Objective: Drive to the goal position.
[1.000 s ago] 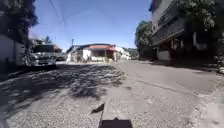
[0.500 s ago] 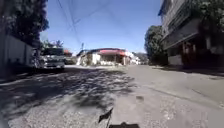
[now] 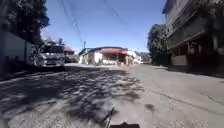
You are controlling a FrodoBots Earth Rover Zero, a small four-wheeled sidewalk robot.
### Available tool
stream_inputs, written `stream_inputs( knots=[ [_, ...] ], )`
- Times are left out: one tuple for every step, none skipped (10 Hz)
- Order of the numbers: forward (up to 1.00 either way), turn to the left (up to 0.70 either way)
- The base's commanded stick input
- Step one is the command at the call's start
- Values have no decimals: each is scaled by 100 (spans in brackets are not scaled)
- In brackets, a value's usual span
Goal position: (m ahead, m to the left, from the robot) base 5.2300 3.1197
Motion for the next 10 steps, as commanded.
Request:
stream_inputs(
  knots=[
    [70,0],
    [70,0],
    [70,0],
    [70,0],
    [70,0],
    [70,0],
    [70,0],
    [70,0],
    [70,0],
    [70,4]
  ],
)
